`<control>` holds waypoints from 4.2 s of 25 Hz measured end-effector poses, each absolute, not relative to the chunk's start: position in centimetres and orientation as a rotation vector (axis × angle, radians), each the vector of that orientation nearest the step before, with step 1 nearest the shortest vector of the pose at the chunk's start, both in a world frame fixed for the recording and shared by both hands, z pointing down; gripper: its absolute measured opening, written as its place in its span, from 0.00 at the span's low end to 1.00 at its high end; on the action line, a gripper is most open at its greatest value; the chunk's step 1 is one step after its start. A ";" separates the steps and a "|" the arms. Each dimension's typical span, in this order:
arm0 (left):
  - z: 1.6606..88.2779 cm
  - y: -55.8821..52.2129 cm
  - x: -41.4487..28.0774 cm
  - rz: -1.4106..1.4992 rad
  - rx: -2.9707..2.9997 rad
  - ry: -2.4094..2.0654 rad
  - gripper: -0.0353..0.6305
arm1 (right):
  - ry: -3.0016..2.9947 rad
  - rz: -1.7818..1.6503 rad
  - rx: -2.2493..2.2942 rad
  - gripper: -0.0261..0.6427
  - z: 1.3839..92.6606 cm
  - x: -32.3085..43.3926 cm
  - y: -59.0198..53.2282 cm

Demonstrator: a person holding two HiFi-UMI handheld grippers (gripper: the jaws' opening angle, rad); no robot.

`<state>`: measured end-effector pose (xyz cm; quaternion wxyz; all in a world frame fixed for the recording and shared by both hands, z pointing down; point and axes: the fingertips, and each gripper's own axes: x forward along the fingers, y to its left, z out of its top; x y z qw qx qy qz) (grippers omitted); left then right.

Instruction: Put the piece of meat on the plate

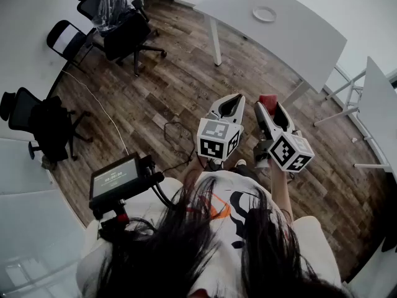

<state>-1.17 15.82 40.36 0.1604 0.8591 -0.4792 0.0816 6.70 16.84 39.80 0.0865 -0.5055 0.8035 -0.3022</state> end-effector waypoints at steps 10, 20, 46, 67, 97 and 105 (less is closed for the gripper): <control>40.7 16.0 -1.1 0.239 2.448 -1.362 0.06 | 2.326 -0.950 -1.509 0.51 40.1 7.7 16.8; 40.7 16.1 -0.9 0.249 2.446 -1.357 0.06 | 2.325 -0.964 -1.521 0.51 40.4 7.8 16.9; 43.8 11.9 2.9 0.254 2.336 -1.427 0.06 | 2.382 -1.086 -1.412 0.51 43.3 12.0 12.5; 43.7 -8.5 -4.2 0.254 2.384 -1.363 0.06 | 2.251 -1.128 -1.504 0.51 43.7 6.2 -7.0; 46.8 -27.6 -5.1 0.297 2.388 -1.168 0.06 | 2.078 -1.221 -1.667 0.51 46.3 5.6 -25.6; 45.7 -29.4 -3.5 0.287 2.421 -1.155 0.06 | 2.068 -1.196 -1.664 0.51 45.8 7.3 -27.3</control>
